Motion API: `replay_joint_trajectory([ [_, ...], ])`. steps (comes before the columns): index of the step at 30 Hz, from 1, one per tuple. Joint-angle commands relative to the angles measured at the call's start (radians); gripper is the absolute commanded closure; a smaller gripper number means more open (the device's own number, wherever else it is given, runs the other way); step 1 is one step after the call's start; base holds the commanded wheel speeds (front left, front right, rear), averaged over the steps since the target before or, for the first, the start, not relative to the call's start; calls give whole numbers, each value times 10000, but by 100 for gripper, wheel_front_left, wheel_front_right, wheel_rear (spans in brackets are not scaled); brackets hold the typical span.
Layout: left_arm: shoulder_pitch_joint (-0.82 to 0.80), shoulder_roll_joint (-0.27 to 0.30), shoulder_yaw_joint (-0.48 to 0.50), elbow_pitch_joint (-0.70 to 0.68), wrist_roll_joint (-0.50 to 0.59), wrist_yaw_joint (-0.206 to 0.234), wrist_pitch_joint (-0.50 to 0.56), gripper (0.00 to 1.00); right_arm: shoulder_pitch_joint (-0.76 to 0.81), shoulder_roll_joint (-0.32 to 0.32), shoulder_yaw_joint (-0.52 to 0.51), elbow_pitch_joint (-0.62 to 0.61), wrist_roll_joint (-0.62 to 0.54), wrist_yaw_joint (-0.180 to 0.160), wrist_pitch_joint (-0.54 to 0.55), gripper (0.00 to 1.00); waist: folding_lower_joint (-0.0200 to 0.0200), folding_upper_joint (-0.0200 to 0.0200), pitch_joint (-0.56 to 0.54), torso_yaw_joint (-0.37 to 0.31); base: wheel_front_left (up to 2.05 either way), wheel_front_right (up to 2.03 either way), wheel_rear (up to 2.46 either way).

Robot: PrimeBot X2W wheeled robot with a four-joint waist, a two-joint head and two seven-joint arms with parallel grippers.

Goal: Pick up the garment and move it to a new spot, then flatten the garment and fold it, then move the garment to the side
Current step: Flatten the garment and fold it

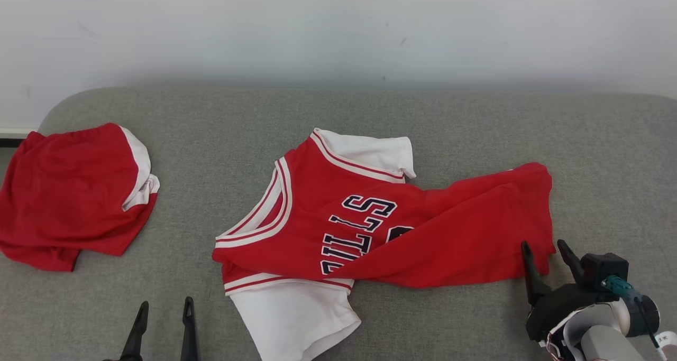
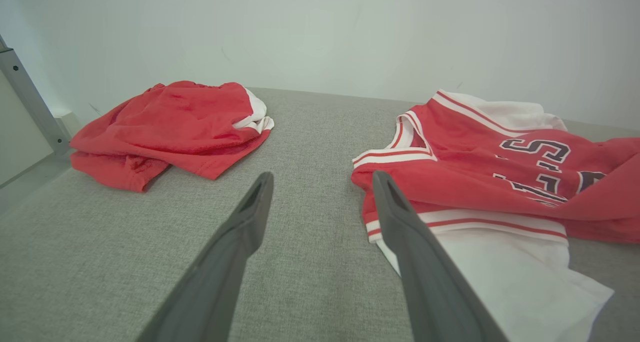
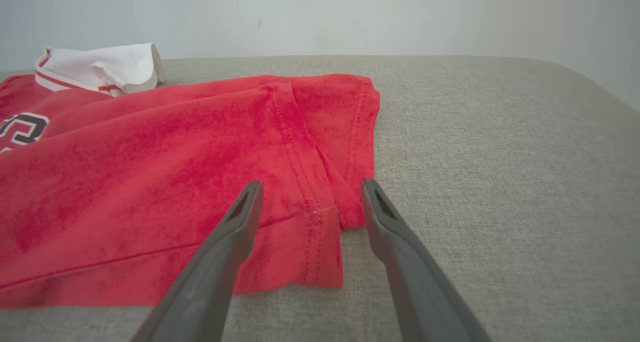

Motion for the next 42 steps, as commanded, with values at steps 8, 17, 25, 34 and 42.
replay_joint_trajectory([
  [8, -197, -7, 88, 55, 161, -82, -33, 0, -624, 70, 231, 1335, 220, -23, -175, 100, 0, -1, 130, 141, 0, 0, 0],
  [17, 71, -9, 76, 93, 43, -28, -33, 0, 569, 118, 262, -880, 380, -23, -184, 100, 0, -1, -147, -133, 0, 0, 0],
  [25, 132, -9, 71, 75, -61, -28, -33, 0, 2403, -86, 224, -3479, 673, -23, -172, 100, 0, -1, -170, -397, 0, 0, 0],
  [34, 71, -9, 65, 166, -161, -7, -33, 0, 3961, -44, 242, -4250, 1029, -23, -173, 100, 0, -1, -158, -641, 0, 0, 0],
  [42, 76, -7, 69, 242, -185, -19, -33, 0, 4097, 256, -113, -4465, 980, -24, -172, 0, 0, -1, -281, -657, 0, 0, 0],
])
